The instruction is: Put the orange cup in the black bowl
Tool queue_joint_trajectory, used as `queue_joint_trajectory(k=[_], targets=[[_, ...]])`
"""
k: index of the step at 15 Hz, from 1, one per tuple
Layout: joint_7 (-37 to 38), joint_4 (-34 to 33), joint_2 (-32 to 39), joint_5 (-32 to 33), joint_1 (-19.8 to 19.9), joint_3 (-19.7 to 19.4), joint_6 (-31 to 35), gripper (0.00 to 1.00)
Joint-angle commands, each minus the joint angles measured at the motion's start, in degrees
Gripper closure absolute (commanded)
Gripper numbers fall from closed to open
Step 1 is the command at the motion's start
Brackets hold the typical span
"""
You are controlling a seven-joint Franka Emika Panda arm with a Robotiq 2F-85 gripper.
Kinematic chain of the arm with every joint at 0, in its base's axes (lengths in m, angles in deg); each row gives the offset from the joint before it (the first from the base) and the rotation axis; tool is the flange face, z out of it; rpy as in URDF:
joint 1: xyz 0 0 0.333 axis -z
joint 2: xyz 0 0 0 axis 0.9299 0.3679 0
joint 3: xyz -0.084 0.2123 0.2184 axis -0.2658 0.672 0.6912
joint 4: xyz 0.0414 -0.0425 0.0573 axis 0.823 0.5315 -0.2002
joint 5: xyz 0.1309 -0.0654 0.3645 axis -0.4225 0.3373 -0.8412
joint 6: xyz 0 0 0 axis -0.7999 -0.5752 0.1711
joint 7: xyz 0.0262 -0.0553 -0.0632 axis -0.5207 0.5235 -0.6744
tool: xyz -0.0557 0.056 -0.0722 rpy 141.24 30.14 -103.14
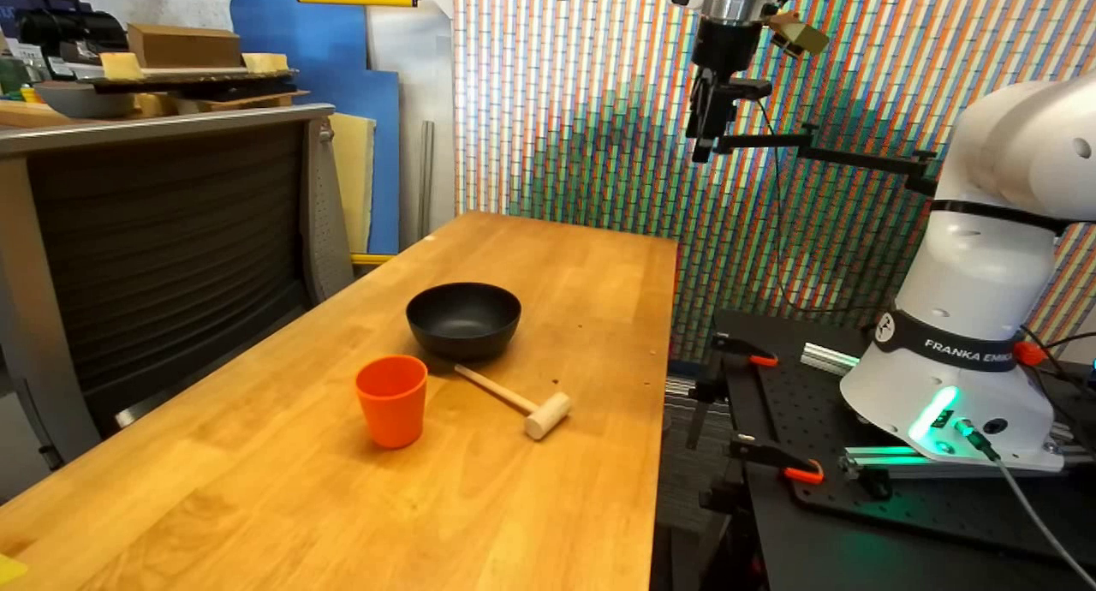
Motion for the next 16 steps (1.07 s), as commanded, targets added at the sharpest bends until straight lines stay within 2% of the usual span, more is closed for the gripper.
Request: queue_joint_trajectory(k=[1,4,8,11,16], targets=[[0.71,-4.68,13.76,-5.39,-6.56,0.05,12.5,0.0],[-4.03,-8.49,24.02,-13.21,-12.99,-0.38,20.76,0.0],[-14.87,-17.93,38.47,-28.44,-20.26,-0.02,22.61,0.0],[-21.6,-27.93,48.93,-35.77,-19.38,4.2,19.17,0.0],[-19.58,-43.98,63.51,-31.0,-14.75,11.75,14.26,0.0]])
